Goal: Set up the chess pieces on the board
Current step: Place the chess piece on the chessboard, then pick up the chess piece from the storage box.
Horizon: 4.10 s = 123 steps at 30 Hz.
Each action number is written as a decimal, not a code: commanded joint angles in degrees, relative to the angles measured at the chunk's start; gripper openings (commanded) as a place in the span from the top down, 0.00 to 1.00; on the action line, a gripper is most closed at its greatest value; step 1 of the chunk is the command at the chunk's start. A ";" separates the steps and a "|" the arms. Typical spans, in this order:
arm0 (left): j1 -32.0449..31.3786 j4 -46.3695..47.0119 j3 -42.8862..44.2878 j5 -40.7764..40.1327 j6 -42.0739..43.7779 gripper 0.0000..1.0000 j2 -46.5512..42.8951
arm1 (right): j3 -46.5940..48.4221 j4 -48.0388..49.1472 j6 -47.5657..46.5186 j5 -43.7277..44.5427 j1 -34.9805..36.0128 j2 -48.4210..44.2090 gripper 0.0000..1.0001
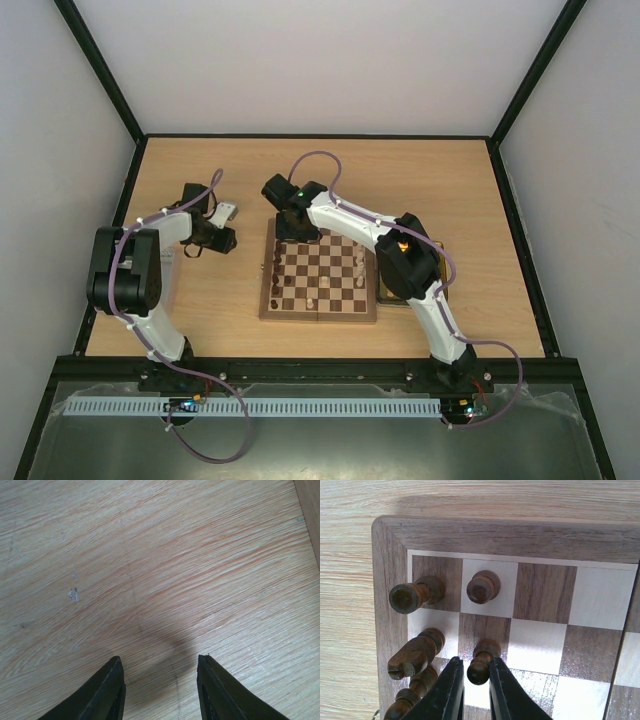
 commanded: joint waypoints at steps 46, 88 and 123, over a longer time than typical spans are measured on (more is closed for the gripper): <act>0.33 -3.33 -1.22 1.05 0.49 0.59 -0.92 | -26.05 0.05 2.52 6.87 -6.77 -28.87 0.82; -0.72 -4.26 -0.32 1.01 0.49 0.59 -0.66 | -61.50 6.71 -1.77 2.78 -40.19 -48.68 0.78; -0.81 -4.02 -0.66 0.56 0.49 0.59 -0.30 | -64.43 12.82 -3.18 1.81 -42.53 -43.77 0.86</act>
